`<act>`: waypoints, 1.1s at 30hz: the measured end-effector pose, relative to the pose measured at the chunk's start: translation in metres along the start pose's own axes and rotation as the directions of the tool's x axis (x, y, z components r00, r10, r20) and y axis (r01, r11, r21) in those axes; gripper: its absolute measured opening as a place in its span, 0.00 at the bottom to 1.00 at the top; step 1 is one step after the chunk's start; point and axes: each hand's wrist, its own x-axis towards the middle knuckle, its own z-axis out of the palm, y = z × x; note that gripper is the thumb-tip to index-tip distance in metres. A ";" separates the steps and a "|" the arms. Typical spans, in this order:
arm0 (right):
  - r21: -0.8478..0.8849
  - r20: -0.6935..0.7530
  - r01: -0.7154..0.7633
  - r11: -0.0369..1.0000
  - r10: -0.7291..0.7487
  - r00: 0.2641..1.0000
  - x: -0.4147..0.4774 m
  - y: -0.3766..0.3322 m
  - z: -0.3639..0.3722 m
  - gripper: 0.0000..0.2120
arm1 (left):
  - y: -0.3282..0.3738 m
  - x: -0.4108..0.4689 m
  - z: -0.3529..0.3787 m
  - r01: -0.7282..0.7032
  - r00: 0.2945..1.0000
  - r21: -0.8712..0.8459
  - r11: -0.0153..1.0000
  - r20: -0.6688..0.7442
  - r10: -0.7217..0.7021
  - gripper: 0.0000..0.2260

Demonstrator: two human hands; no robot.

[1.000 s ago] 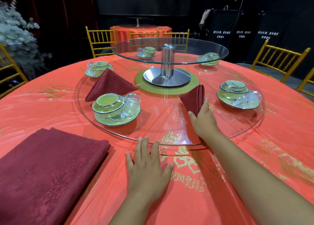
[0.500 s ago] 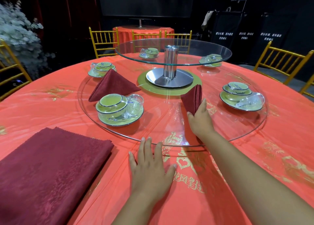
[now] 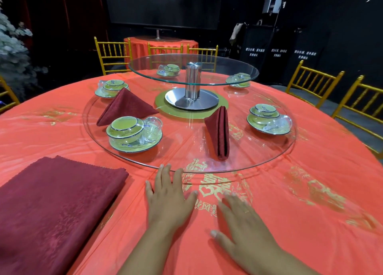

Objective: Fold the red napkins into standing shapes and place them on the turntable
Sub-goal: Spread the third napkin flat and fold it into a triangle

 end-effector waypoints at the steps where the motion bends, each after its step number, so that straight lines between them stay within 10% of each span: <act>1: -0.011 0.009 -0.022 1.000 0.022 1.000 -0.007 -0.004 -0.002 0.35 | 0.001 0.000 -0.001 -0.002 1.000 -0.007 1.000 -0.014 0.002 0.29; 10: 0.068 -0.081 0.010 0.998 -0.005 0.997 -0.014 0.000 0.014 0.37 | -0.012 -0.005 -0.041 -0.038 0.999 -0.409 0.912 -0.049 0.019 0.21; 20: 0.102 -0.119 0.013 0.995 -0.001 0.993 -0.015 -0.001 0.012 0.35 | -0.107 -0.047 -0.113 0.208 0.970 0.329 0.921 0.055 -0.238 0.25; 28: 0.106 -0.209 0.012 0.994 0.011 0.978 -0.018 -0.005 0.010 0.30 | -0.091 -0.060 -0.136 0.115 0.984 0.250 0.961 0.103 -0.144 0.15; 33: 0.068 -0.382 0.144 0.987 -0.108 0.918 -0.026 -0.014 0.001 0.10 | -0.024 -0.081 -0.123 -0.031 0.988 0.239 0.970 0.156 -0.008 0.18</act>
